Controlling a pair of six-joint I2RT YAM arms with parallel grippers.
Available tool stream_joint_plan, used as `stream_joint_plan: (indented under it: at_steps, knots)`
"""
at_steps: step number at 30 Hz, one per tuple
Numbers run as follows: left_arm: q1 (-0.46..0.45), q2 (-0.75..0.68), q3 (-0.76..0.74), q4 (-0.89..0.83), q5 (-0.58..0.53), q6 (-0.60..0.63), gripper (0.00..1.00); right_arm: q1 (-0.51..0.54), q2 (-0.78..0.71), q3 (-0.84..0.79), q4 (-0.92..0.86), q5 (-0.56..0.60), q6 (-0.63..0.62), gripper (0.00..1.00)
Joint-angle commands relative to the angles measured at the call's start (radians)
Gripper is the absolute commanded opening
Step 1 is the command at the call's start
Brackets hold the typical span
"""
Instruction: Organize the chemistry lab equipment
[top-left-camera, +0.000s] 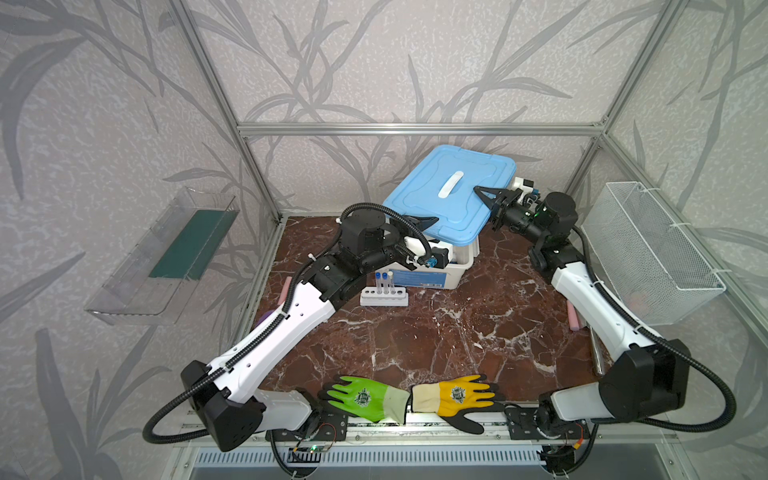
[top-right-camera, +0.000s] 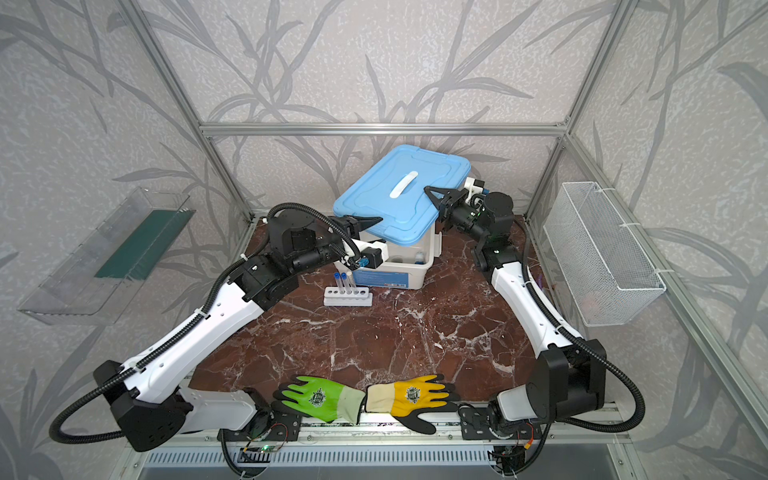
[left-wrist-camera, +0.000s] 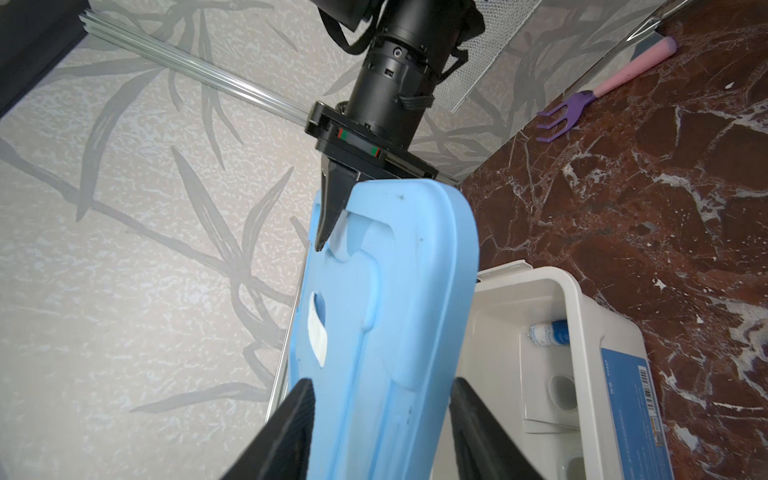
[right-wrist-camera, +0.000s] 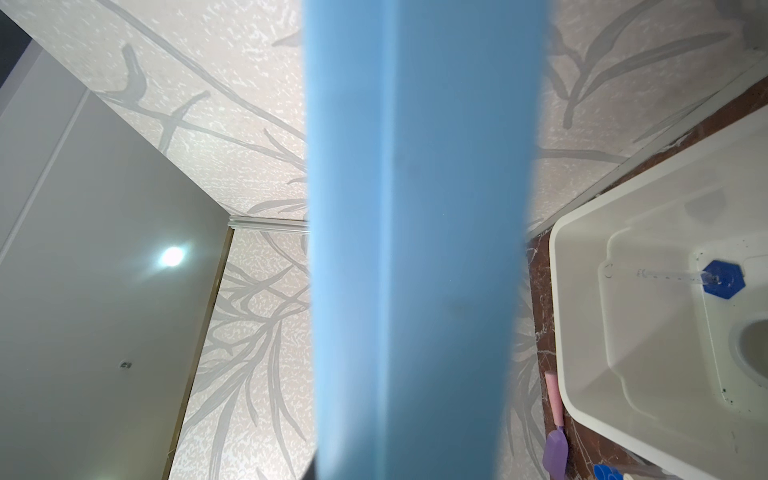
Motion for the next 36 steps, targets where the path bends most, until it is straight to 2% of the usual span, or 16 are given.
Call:
stream_joint_plan:
  at_steps: [1, 6, 12, 15, 16, 18, 19, 20, 22, 23, 27, 30, 33, 36]
  knots:
    - [-0.005, -0.032, -0.028, 0.118, 0.02, -0.117, 0.6, 0.001, 0.0, 0.009, 0.117, 0.064, -0.025, 0.17]
    - [-0.007, -0.026, -0.054, 0.187, 0.017, -0.29, 0.64, 0.001, 0.0, 0.003, 0.162, 0.149, -0.049, 0.17]
    - [0.002, -0.04, -0.129, 0.351, -0.013, -0.637, 0.65, 0.004, -0.018, -0.014, 0.188, 0.262, -0.114, 0.16]
    - [0.031, -0.067, -0.14, 0.368, -0.034, -0.899, 0.65, 0.004, -0.034, -0.033, 0.193, 0.307, -0.148, 0.16]
    - [0.034, -0.071, -0.145, 0.39, -0.084, -0.968, 0.65, 0.005, -0.041, -0.042, 0.205, 0.323, -0.157, 0.15]
    - [0.083, -0.071, -0.139, 0.396, -0.081, -1.115, 0.66, 0.01, -0.052, -0.059, 0.213, 0.352, -0.174, 0.15]
    - [0.14, -0.065, -0.123, 0.377, -0.079, -1.244, 0.66, 0.014, -0.056, -0.065, 0.217, 0.362, -0.183, 0.15]
    - [0.218, -0.06, -0.128, 0.393, -0.027, -1.404, 0.66, 0.017, -0.06, -0.07, 0.22, 0.368, -0.19, 0.15]
    - [0.343, -0.044, -0.167, 0.49, 0.042, -1.699, 0.66, 0.023, -0.063, -0.077, 0.225, 0.376, -0.202, 0.15]
    - [0.383, -0.028, -0.173, 0.508, 0.089, -1.793, 0.67, 0.025, -0.063, -0.079, 0.232, 0.378, -0.206, 0.15]
    - [0.424, 0.016, -0.166, 0.372, 0.091, -1.973, 0.64, 0.04, -0.069, -0.09, 0.255, 0.404, -0.23, 0.15]
    - [0.424, 0.033, -0.207, 0.369, 0.099, -2.114, 0.56, 0.063, -0.077, -0.099, 0.26, 0.438, -0.261, 0.15]
    - [0.418, 0.066, -0.268, 0.516, 0.151, -2.28, 0.53, 0.085, -0.068, -0.103, 0.286, 0.467, -0.269, 0.14]
    - [0.396, 0.091, -0.304, 0.637, 0.146, -2.403, 0.53, 0.106, -0.055, -0.1, 0.302, 0.486, -0.274, 0.14]
